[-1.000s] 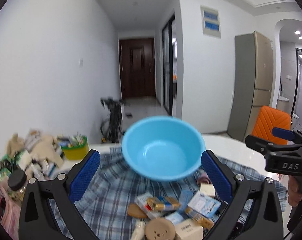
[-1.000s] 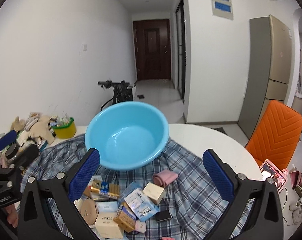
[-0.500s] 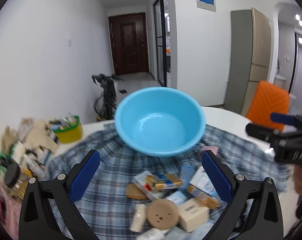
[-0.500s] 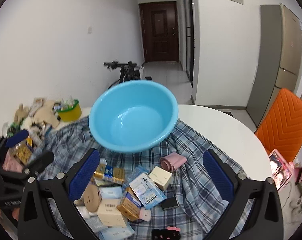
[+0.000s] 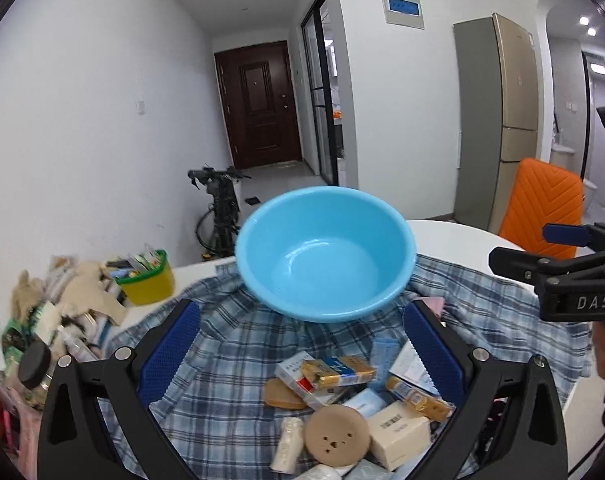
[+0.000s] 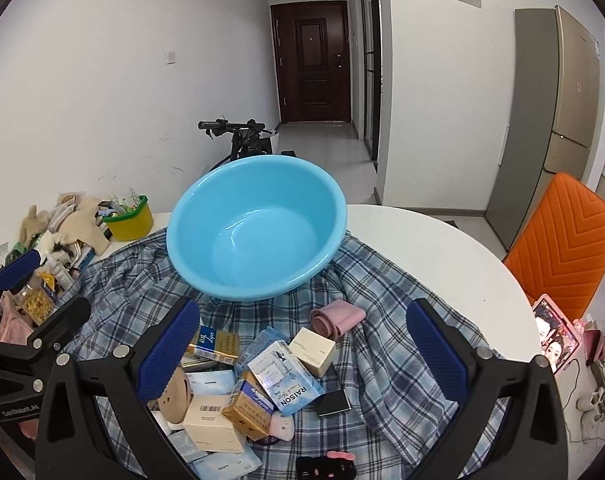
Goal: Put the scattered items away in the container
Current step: 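Move both tools toward the scattered items beside the blue basin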
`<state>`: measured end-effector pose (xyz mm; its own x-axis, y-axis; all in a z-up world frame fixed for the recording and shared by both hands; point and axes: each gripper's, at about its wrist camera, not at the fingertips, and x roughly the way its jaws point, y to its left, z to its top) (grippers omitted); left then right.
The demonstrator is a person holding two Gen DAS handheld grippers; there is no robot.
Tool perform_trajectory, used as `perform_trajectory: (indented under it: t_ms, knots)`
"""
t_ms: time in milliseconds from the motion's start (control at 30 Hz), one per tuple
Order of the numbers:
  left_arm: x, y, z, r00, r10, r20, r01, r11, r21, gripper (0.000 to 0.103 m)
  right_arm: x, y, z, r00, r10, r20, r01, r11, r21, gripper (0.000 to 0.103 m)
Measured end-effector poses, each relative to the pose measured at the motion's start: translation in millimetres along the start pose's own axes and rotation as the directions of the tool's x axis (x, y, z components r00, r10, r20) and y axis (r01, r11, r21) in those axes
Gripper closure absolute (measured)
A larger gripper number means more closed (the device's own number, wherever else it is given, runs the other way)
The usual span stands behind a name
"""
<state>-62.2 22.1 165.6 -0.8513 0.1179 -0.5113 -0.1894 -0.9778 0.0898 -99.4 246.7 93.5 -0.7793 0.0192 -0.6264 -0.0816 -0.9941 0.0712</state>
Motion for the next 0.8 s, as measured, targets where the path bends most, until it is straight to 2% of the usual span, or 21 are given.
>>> perform_trajectory:
  t_ms: [267, 500, 800]
  knots:
    - [0.1, 5.8, -3.4, 1.0, -0.013, 0.012, 0.013, 0.999, -0.041, 0.0, 0.4, -0.5, -3.1, 1.0, 0.003, -0.008, -0.003, 1.0, -0.015, 0.0]
    - [-1.4, 4.1, -7.8, 0.999, 0.037, 0.021, -0.036, 0.998, -0.048, 0.0, 3.1, 2.5, -7.0, 1.0, 0.013, -0.021, -0.013, 1.0, -0.025, 0.0]
    - [0.1, 8.8, -12.6, 1.0, -0.009, -0.024, 0.006, 0.994, -0.108, 0.0, 7.3, 2.1, -13.5, 1.0, -0.015, -0.025, 0.014, 0.999, -0.045, 0.0]
